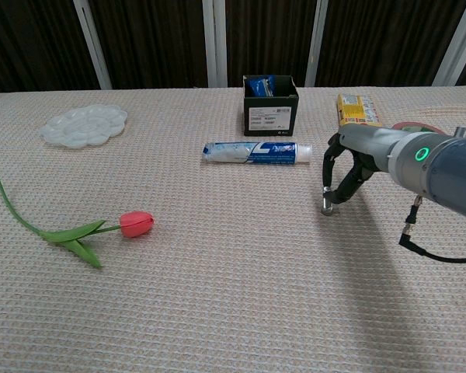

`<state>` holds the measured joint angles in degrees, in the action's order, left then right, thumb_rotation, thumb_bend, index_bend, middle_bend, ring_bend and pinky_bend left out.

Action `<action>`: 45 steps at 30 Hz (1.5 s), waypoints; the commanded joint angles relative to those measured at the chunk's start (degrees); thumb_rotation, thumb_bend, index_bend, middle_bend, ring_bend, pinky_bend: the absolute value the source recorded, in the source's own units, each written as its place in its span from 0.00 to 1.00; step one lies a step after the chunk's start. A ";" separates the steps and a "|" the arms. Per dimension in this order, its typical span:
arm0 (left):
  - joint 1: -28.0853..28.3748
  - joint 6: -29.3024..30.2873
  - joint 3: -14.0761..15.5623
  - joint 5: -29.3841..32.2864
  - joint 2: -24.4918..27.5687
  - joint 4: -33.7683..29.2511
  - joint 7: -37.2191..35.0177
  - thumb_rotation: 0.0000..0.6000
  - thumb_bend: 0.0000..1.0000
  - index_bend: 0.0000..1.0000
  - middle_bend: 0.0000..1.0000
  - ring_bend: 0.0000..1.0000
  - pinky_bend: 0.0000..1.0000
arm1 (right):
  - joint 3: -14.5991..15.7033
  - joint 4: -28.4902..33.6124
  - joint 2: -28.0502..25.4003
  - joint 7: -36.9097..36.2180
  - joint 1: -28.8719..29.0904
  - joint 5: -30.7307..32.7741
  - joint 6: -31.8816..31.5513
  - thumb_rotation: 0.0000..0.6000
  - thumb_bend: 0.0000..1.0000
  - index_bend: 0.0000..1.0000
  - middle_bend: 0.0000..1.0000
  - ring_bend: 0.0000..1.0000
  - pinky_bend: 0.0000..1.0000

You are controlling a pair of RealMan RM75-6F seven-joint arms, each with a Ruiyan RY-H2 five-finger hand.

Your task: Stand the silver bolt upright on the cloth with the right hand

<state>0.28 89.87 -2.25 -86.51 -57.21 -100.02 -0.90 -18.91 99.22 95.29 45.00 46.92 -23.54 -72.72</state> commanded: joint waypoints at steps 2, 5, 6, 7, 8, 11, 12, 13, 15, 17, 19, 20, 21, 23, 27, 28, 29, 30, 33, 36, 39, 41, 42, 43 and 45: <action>-0.01 0.05 -0.01 -0.01 -0.06 0.02 0.09 1.00 0.25 0.16 0.00 0.00 0.00 | 0.12 0.10 -0.25 -0.18 0.09 0.06 0.04 1.00 0.36 0.57 0.01 0.05 0.00; -0.01 0.05 -0.02 0.02 -0.06 0.00 0.11 1.00 0.25 0.16 0.00 0.00 0.00 | 0.31 0.07 -0.42 -0.26 0.13 0.30 0.07 1.00 0.36 0.57 0.01 0.05 0.00; -0.01 0.06 -0.01 0.00 -0.06 0.00 0.11 1.00 0.25 0.16 0.00 0.00 0.00 | 0.34 0.07 -0.45 -0.28 0.14 0.34 0.08 1.00 0.36 0.57 0.01 0.05 0.00; -0.02 0.09 -0.01 -0.03 -0.07 0.01 0.13 1.00 0.25 0.16 0.00 0.00 0.00 | 0.38 0.07 -0.50 -0.35 0.14 0.42 0.10 1.00 0.36 0.57 0.01 0.05 0.00; -0.03 0.13 0.00 -0.07 -0.09 0.02 0.14 1.00 0.25 0.16 0.00 0.00 0.00 | 0.41 0.06 -0.55 -0.44 0.13 0.49 0.13 1.00 0.36 0.57 0.01 0.05 0.00; -0.04 0.12 0.02 -0.07 -0.11 0.01 0.22 1.00 0.25 0.16 0.00 0.00 0.00 | 0.49 -0.02 -0.65 -0.60 0.13 0.64 0.24 1.00 0.36 0.57 0.01 0.05 0.00; -0.04 0.12 0.03 -0.09 -0.11 0.00 0.25 1.00 0.25 0.16 0.00 0.00 0.00 | 0.49 -0.04 -0.69 -0.70 0.14 0.68 0.27 1.00 0.36 0.57 0.01 0.05 0.00; -0.04 0.14 0.03 -0.09 -0.12 -0.02 0.29 1.00 0.25 0.16 0.00 0.00 0.00 | 0.50 -0.06 -0.72 -0.78 0.16 0.71 0.32 1.00 0.36 0.57 0.01 0.05 0.00; -0.07 0.23 0.07 -0.23 -0.12 -0.03 0.36 1.00 0.25 0.16 0.00 0.00 0.00 | 0.50 -0.06 -0.85 -0.93 0.20 0.65 0.25 1.00 0.36 0.57 0.01 0.05 0.00; -0.08 0.24 0.06 -0.20 -0.12 -0.03 0.37 1.00 0.25 0.16 0.00 0.00 0.00 | 0.53 0.00 -0.91 -0.98 0.21 0.65 0.24 1.00 0.36 0.57 0.01 0.05 0.00; -0.06 0.18 0.05 -0.14 -0.11 -0.03 0.32 1.00 0.25 0.16 0.00 0.00 0.00 | 0.60 0.05 -0.98 -1.07 0.25 0.65 0.17 1.00 0.36 0.57 0.01 0.05 0.00; -0.06 0.17 0.05 -0.13 -0.09 -0.03 0.28 1.00 0.25 0.16 0.00 0.00 0.00 | 0.66 0.05 -1.00 -1.09 0.26 0.65 0.15 1.00 0.36 0.57 0.01 0.05 0.00; -0.08 0.21 0.03 -0.13 -0.07 -0.02 0.26 1.00 0.25 0.16 0.00 0.00 0.00 | 0.76 0.10 -1.08 -1.01 0.30 0.85 0.29 1.00 0.36 0.57 0.01 0.05 0.00; -0.08 0.22 0.04 -0.15 -0.06 -0.02 0.24 1.00 0.25 0.16 0.00 0.00 0.00 | 0.83 0.11 -1.16 -0.95 0.37 0.98 0.39 1.00 0.36 0.56 0.01 0.05 0.00; -0.09 0.22 0.07 -0.17 -0.06 -0.03 0.24 1.00 0.25 0.16 0.00 0.00 0.00 | 0.96 0.18 -1.28 -0.87 0.52 1.22 0.56 1.00 0.36 0.55 0.01 0.05 0.00; -0.09 0.22 0.07 -0.17 -0.06 -0.03 0.24 1.00 0.25 0.16 0.00 0.00 0.00 | 0.99 0.20 -1.31 -0.84 0.55 1.27 0.61 1.00 0.36 0.54 0.01 0.05 0.00; -0.10 0.22 0.06 -0.16 -0.05 -0.04 0.25 1.00 0.25 0.16 0.00 0.00 0.00 | 1.04 0.24 -1.36 -0.79 0.59 1.34 0.65 1.00 0.36 0.53 0.01 0.05 0.00; -0.09 0.23 0.05 -0.15 -0.05 -0.04 0.24 1.00 0.25 0.16 0.00 0.00 0.00 | 1.09 0.26 -1.40 -0.76 0.64 1.40 0.68 1.00 0.36 0.53 0.01 0.05 0.00; -0.09 0.24 0.03 -0.15 -0.08 -0.03 0.25 1.00 0.25 0.16 0.00 0.00 0.00 | 1.16 0.26 -1.48 -0.74 0.71 1.48 0.72 1.00 0.36 0.51 0.01 0.05 0.00; -0.07 0.19 0.04 -0.13 -0.07 -0.02 0.26 1.00 0.25 0.16 0.00 0.00 0.00 | 1.19 0.34 -1.60 -0.77 0.77 1.54 0.79 1.00 0.36 0.49 0.01 0.05 0.00; -0.08 0.20 0.06 -0.17 -0.06 -0.02 0.25 1.00 0.25 0.16 0.00 0.00 0.00 | 1.24 0.49 -1.71 -0.84 0.83 1.51 0.77 1.00 0.36 0.46 0.01 0.04 0.00; -0.10 0.23 0.04 -0.13 -0.06 0.00 0.20 1.00 0.25 0.16 0.00 0.00 0.00 | 1.33 0.65 -1.84 -0.80 0.87 1.54 0.82 1.00 0.36 0.44 0.01 0.04 0.00; -0.10 0.23 0.03 -0.12 -0.05 0.00 0.17 1.00 0.25 0.16 0.00 0.00 0.00 | 1.39 0.76 -1.95 -0.71 0.89 1.61 0.83 1.00 0.36 0.43 0.01 0.04 0.00; -0.11 0.25 0.02 -0.11 -0.03 0.00 0.11 1.00 0.25 0.16 0.00 0.00 0.00 | 1.44 0.96 -2.15 -0.55 0.93 1.74 0.80 1.00 0.36 0.41 0.01 0.03 0.00; -0.11 0.29 -0.01 -0.10 -0.03 0.05 0.08 1.00 0.25 0.16 0.00 0.00 0.00 | 1.57 1.50 -2.62 -0.19 0.97 1.98 0.69 1.00 0.36 0.37 0.01 0.02 0.00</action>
<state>0.17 90.16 -2.26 -86.61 -57.23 -99.97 -0.82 -17.41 100.53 92.86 44.65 47.86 -21.67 -71.97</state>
